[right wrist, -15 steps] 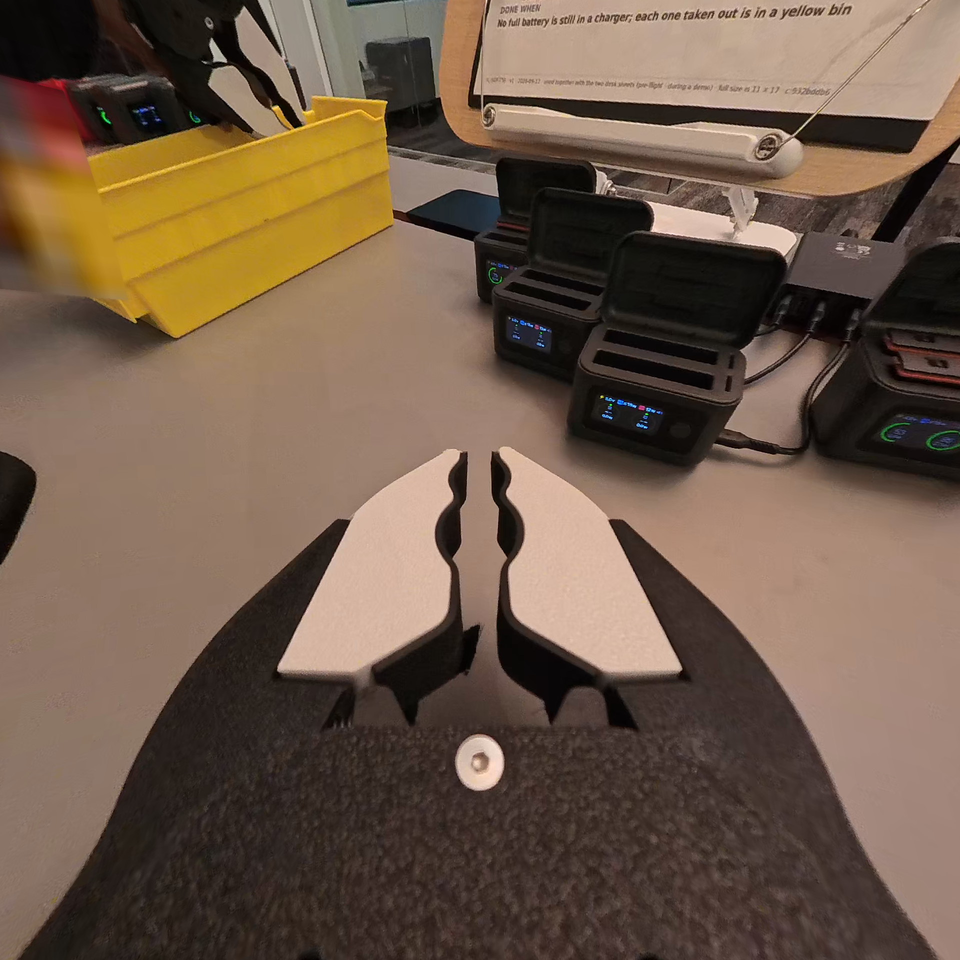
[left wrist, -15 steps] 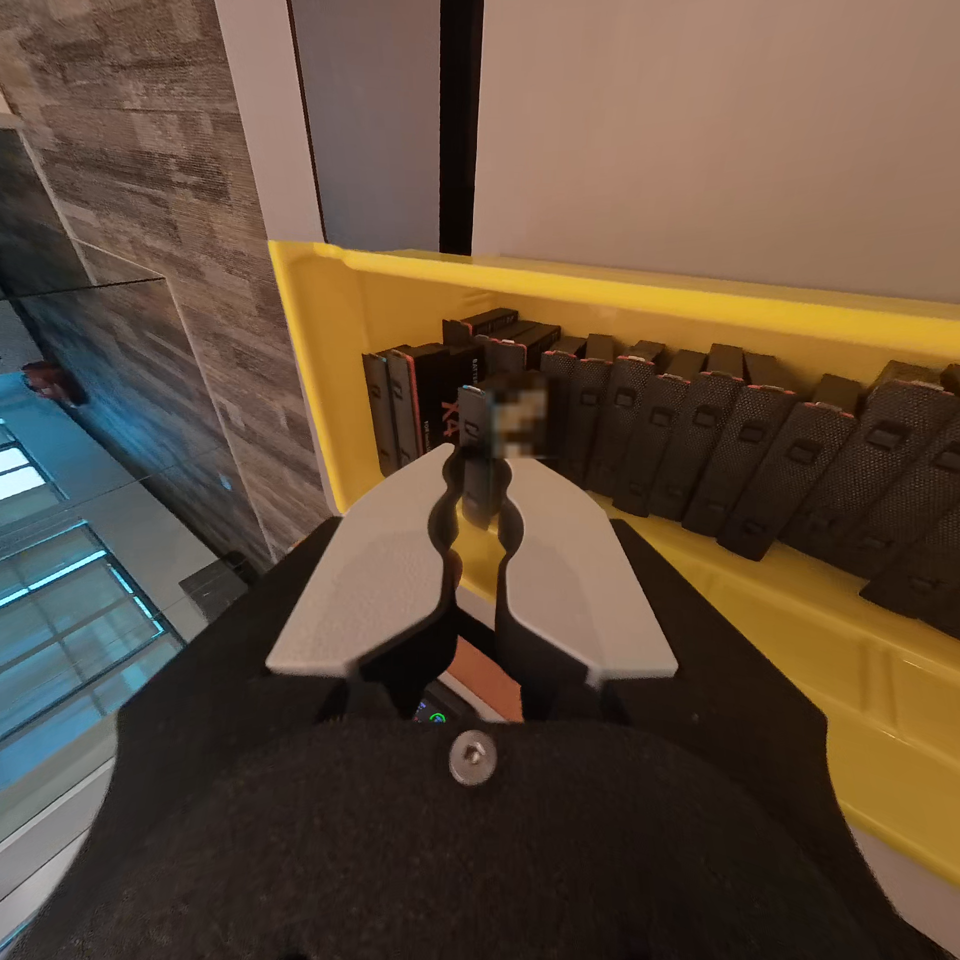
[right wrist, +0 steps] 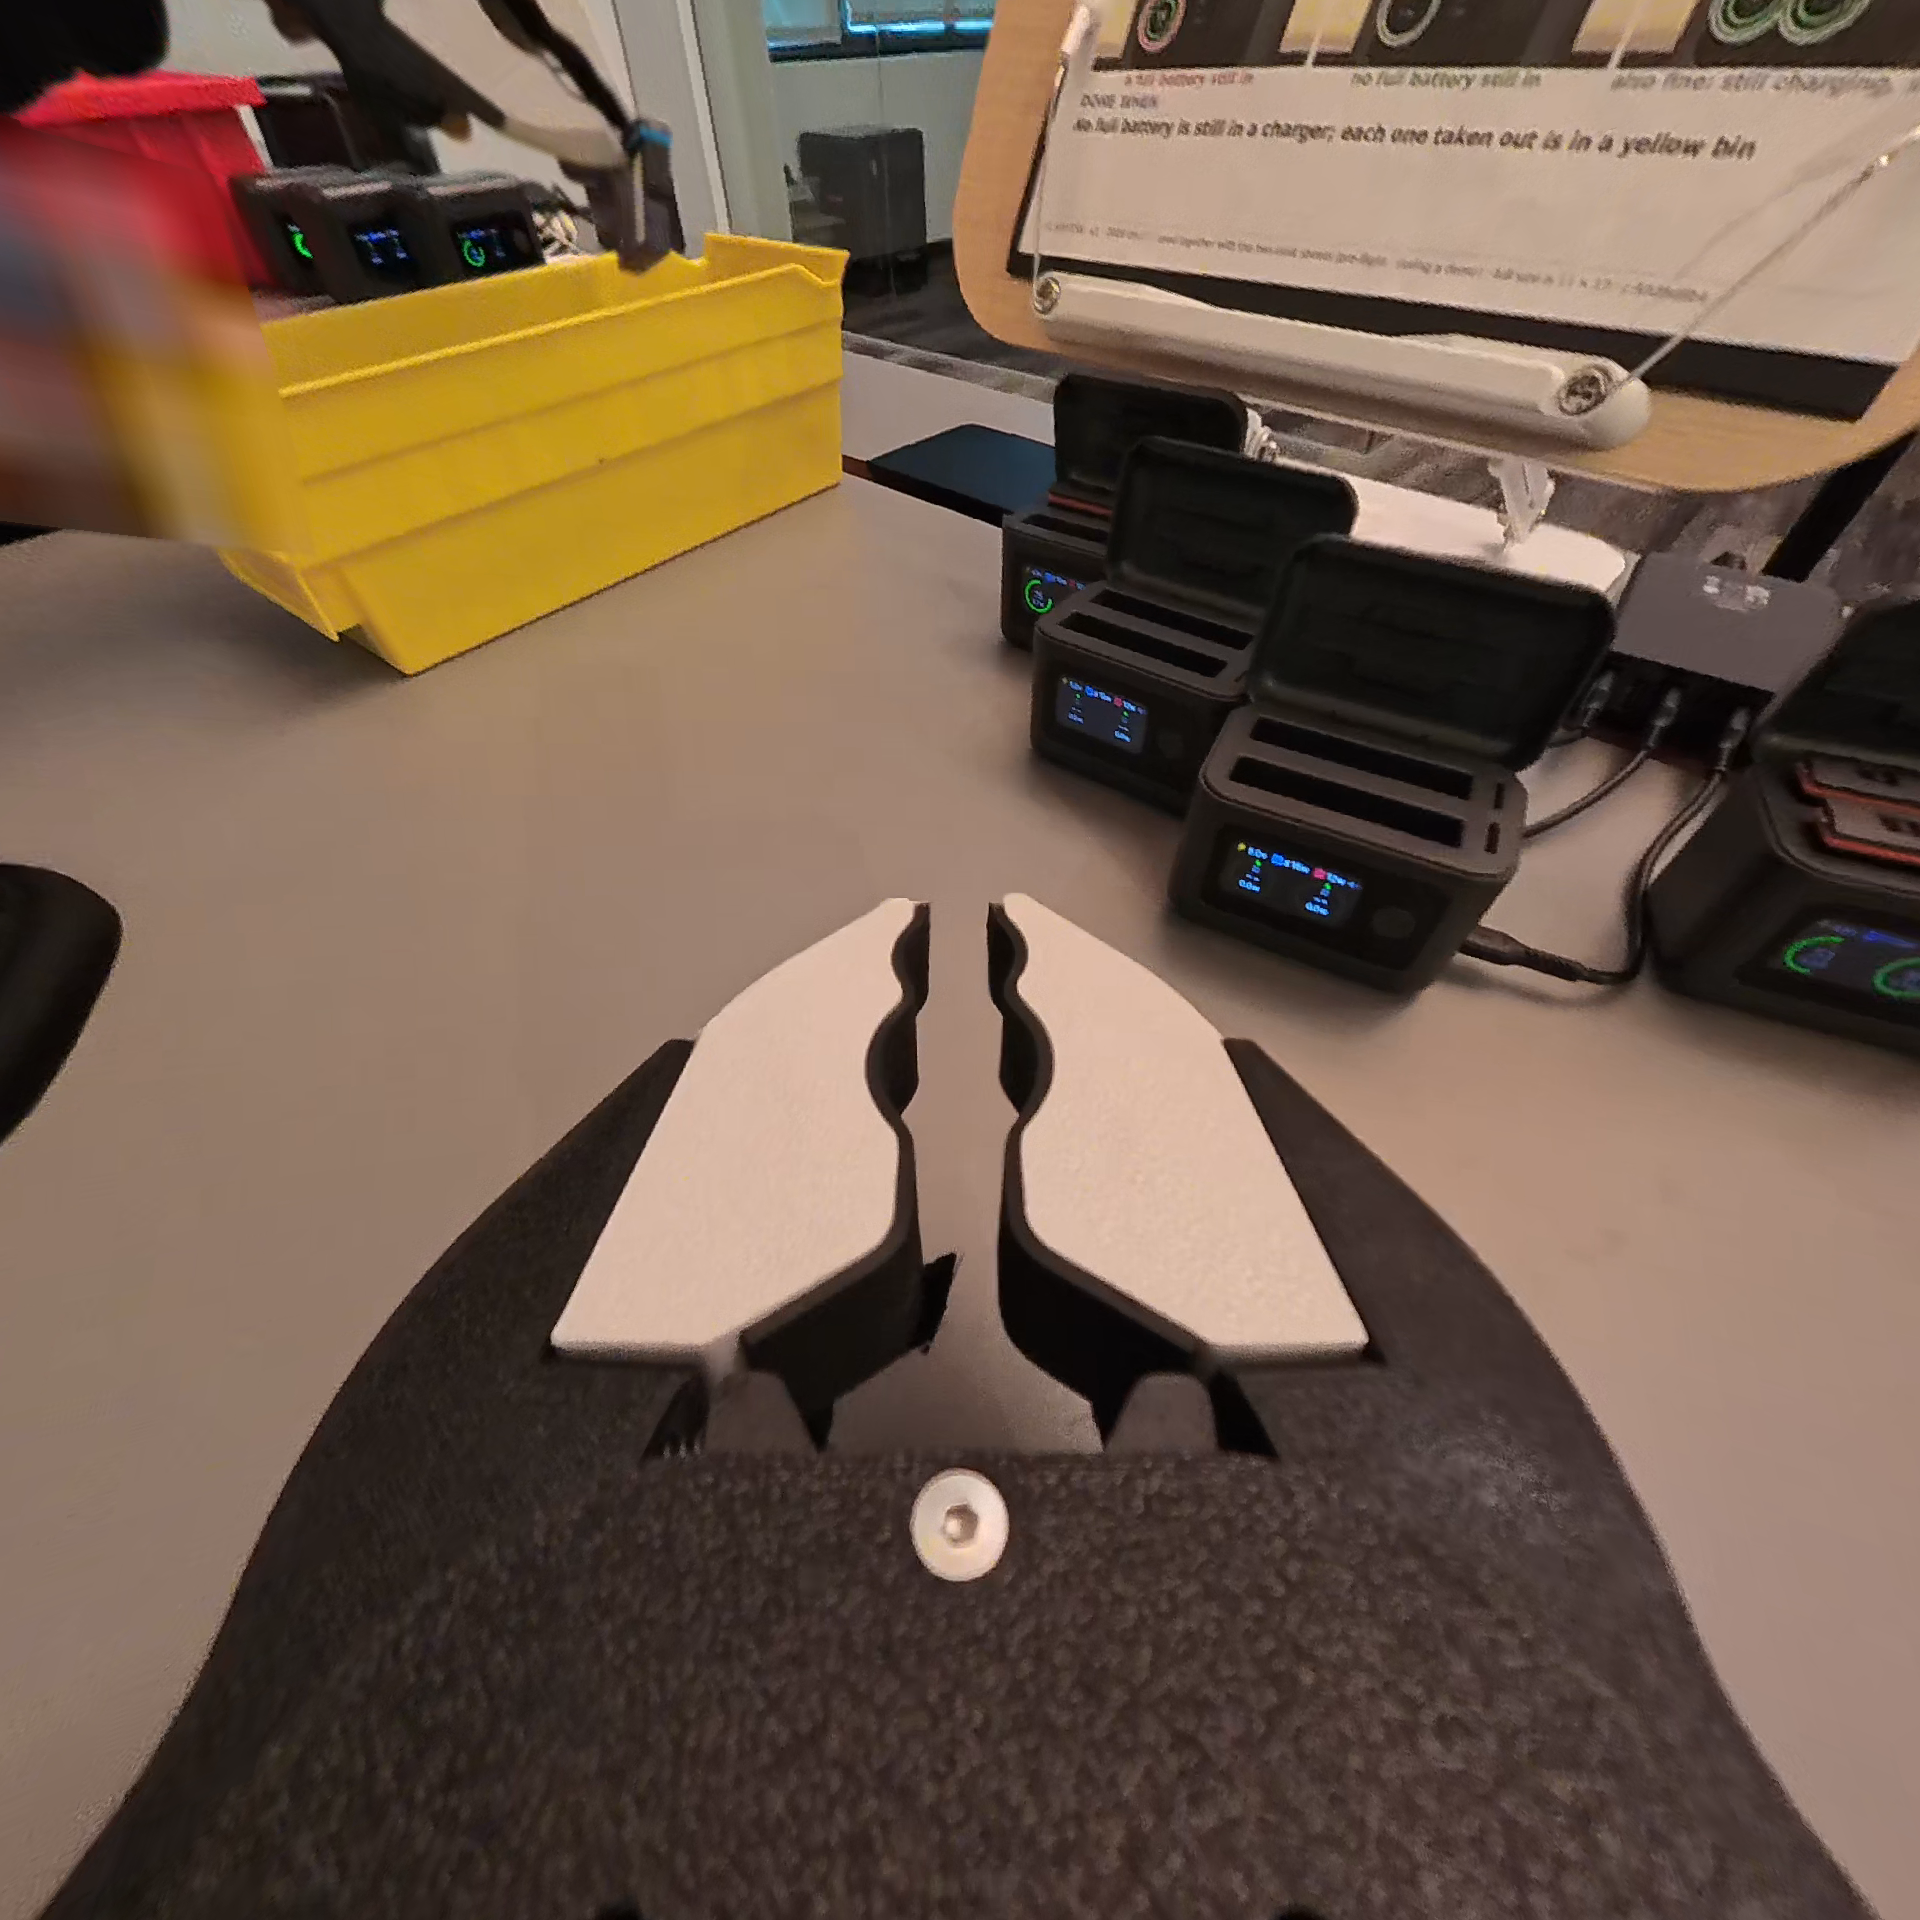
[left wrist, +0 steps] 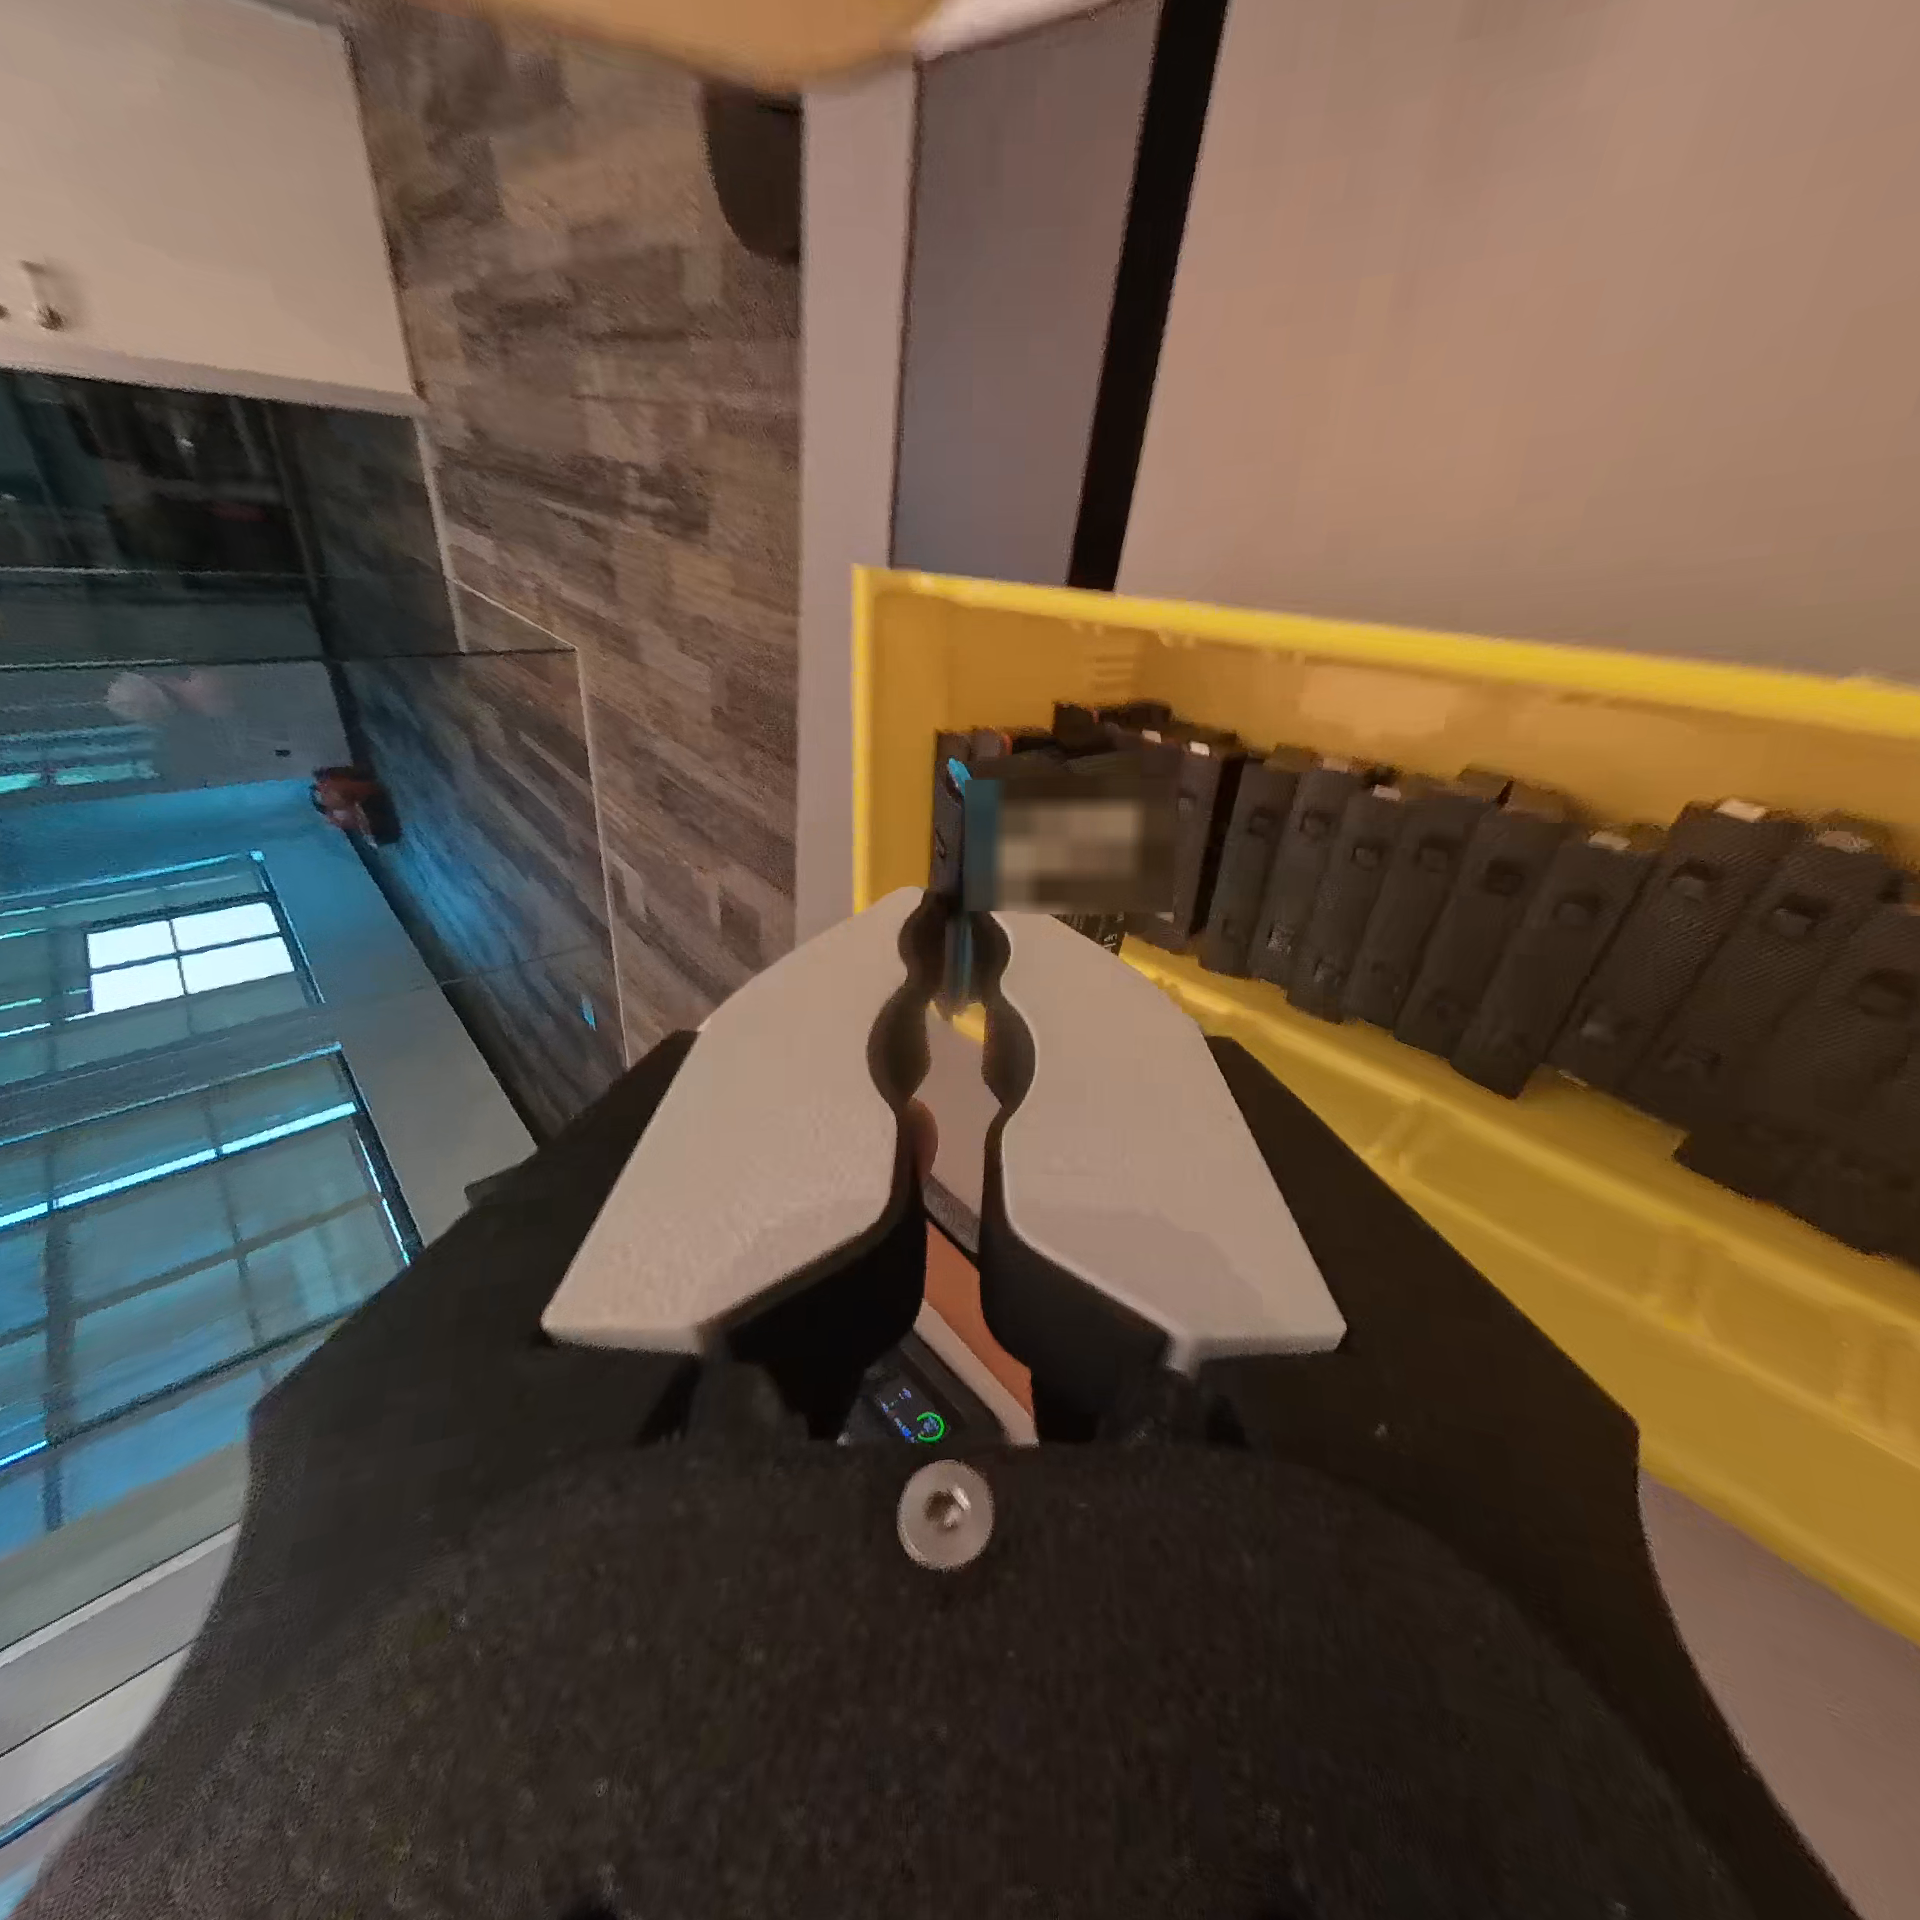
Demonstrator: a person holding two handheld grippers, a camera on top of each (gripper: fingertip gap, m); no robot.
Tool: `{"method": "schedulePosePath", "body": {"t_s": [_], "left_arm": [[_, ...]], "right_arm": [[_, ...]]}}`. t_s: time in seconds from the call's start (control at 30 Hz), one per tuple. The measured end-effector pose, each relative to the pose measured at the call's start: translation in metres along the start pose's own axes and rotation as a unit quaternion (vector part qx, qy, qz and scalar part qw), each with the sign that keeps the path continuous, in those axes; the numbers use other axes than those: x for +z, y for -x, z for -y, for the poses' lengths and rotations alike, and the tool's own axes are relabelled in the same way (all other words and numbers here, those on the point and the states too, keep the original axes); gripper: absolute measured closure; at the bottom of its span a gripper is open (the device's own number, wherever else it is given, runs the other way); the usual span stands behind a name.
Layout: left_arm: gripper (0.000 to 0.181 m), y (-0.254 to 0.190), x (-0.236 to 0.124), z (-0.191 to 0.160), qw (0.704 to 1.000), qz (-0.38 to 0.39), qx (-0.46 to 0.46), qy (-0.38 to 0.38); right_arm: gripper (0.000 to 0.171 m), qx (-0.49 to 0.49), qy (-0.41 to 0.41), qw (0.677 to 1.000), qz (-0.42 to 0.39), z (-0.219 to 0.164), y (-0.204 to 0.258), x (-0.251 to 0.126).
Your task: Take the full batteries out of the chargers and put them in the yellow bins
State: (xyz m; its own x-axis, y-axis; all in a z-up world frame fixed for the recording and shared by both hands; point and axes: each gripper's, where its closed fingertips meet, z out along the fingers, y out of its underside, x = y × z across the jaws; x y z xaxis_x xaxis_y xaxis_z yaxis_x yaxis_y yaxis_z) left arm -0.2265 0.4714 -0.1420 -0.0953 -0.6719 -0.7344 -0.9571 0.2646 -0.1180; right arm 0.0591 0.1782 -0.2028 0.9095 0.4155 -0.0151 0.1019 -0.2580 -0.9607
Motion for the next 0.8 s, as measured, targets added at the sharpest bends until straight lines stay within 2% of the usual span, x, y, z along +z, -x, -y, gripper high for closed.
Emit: {"method": "schedulePosePath", "body": {"t_s": [0.1,0.2,0.27,0.37,0.47,0.53,0.6,0.8], "left_arm": [[0.176,0.006,-0.034,0.031,0.998,0.029,-0.015,-0.059],[0.176,0.001,-0.07,0.075,0.991,0.044,-0.02,-0.123],[0.176,-0.009,-0.09,0.108,0.986,0.045,-0.016,-0.162],[0.176,-0.034,-0.113,0.156,0.977,0.04,0.003,-0.211],[0.176,-0.063,-0.128,0.199,0.967,0.025,0.015,-0.254],[0.175,-0.084,-0.133,0.222,0.961,0.018,0.029,-0.274],[0.176,-0.101,-0.137,0.238,0.957,0.009,0.033,-0.29],[0.178,-0.136,-0.136,0.25,0.944,-0.036,0.024,-0.326]], "right_arm": [[0.158,-0.021,-0.005,1.0,0.016,0.011,0.007,0.005],[0.145,-0.028,-0.02,0.998,0.051,0.039,0.025,0.014],[0.131,-0.031,-0.039,0.997,0.066,0.066,0.038,0.023],[0.124,-0.051,-0.057,0.995,0.061,0.102,0.053,0.04],[0.111,-0.049,-0.053,0.995,0.063,0.119,0.063,0.062],[0.117,-0.044,-0.026,0.997,0.057,0.112,0.063,0.077],[0.16,-0.043,-0.008,0.996,0.084,0.098,0.068,0.082],[0.161,-0.07,-0.017,0.99,0.122,0.067,0.068,0.061]]}}
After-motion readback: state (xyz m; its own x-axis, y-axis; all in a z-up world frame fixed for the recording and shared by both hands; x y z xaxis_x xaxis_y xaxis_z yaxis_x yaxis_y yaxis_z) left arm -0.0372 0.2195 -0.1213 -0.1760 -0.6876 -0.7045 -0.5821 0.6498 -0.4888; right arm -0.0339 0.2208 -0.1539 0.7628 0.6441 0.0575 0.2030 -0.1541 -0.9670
